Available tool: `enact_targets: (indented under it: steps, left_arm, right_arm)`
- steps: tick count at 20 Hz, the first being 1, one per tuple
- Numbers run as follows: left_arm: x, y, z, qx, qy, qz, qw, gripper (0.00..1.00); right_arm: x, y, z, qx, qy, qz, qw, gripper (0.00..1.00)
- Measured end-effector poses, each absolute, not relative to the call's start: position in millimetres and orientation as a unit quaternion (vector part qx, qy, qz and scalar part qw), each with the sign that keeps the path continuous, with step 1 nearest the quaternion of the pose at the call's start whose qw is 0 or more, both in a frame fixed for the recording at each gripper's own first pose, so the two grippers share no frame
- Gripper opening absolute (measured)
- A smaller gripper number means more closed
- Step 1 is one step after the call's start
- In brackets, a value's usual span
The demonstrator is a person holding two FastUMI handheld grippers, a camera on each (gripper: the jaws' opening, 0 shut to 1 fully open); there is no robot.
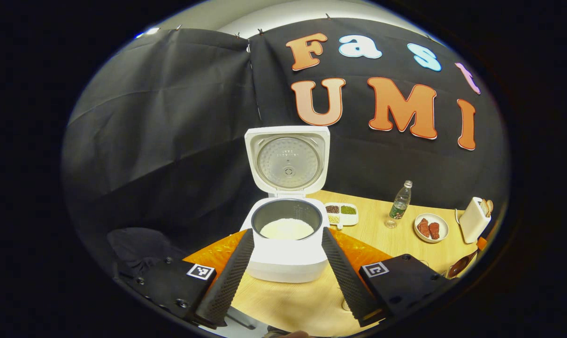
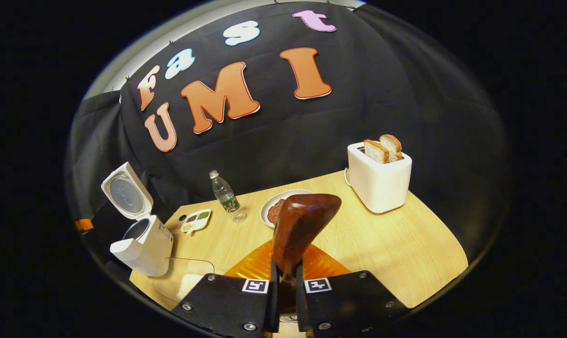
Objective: Close the left gripper, press the button to open the rice cooker; take a wooden spoon from the chopstick holder with the right hand, scoop a spoonful of rice and pour it into the rice cooker, then put the wooden spoon back into the chopstick holder.
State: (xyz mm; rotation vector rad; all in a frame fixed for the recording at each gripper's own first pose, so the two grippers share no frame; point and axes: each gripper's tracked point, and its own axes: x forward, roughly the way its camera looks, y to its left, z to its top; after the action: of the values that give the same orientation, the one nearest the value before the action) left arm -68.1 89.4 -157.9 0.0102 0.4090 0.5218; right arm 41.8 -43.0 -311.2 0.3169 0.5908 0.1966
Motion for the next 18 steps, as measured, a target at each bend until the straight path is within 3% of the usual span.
enact_targets:
  steps: [1, 2, 3, 6, 7, 8, 12, 13, 14, 15, 17, 18]
  left_arm:
    - [-67.9, 87.7, -159.2, 0.005, 0.204, 0.255, 0.945, 0.98]
    - [-68.1, 87.1, -159.4, 0.008, 0.206, 0.255, 0.945, 0.92]
    - [-67.5, 84.9, -158.7, 0.011, 0.207, 0.253, 0.945, 0.98]
    - [-64.2, 78.4, -155.6, 0.022, 0.206, 0.246, 0.947, 0.98]
    - [-62.6, 77.5, -154.8, 0.024, 0.205, 0.244, 0.948, 0.92]
    - [-59.2, 76.4, -153.5, 0.025, 0.205, 0.241, 0.948, 0.98]
    - [-39.7, 86.2, -137.4, 0.024, 0.188, 0.234, 0.953, 0.98]
    - [-32.3, 91.2, -129.6, 0.023, 0.181, 0.235, 0.955, 0.98]
    - [-25.9, 96.6, -121.4, 0.024, 0.173, 0.234, 0.957, 0.98]
    - [-19.5, 102.0, -113.7, 0.023, 0.165, 0.233, 0.958, 0.98]
    - [-2.7, 114.2, -95.3, 0.015, 0.147, 0.227, 0.963, 0.98]
    - [5.7, 123.8, -84.9, 0.012, 0.138, 0.228, 0.964, 0.98]
  right_arm:
    - [40.3, -43.0, -316.1, 0.153, 0.290, 0.097, 0.940, 0.13]
    - [38.6, -43.1, -321.3, 0.154, 0.290, 0.098, 0.939, 0.13]
    - [38.4, -43.6, -325.8, 0.157, 0.287, 0.096, 0.940, 0.14]
    - [29.9, -45.9, -350.7, 0.157, 0.302, 0.090, 0.936, 0.14]
    - [28.7, -44.3, -354.7, 0.163, 0.303, 0.089, 0.935, 0.14]
    - [26.4, -42.9, -357.8, 0.171, 0.304, 0.089, 0.933, 0.14]
    - [19.3, -41.6, -379.1, 0.178, 0.330, 0.076, 0.924, 0.18]
    - [20.5, -43.9, -374.4, 0.183, 0.327, 0.071, 0.924, 0.13]
    - [22.6, -45.1, -375.1, 0.190, 0.327, 0.066, 0.923, 0.19]
    - [22.6, -48.9, -374.7, 0.193, 0.330, 0.056, 0.922, 0.11]
    - [18.7, -59.9, -378.5, 0.190, 0.343, 0.032, 0.919, 0.27]
    - [16.2, -64.8, -378.0, 0.190, 0.349, 0.023, 0.917, 0.19]
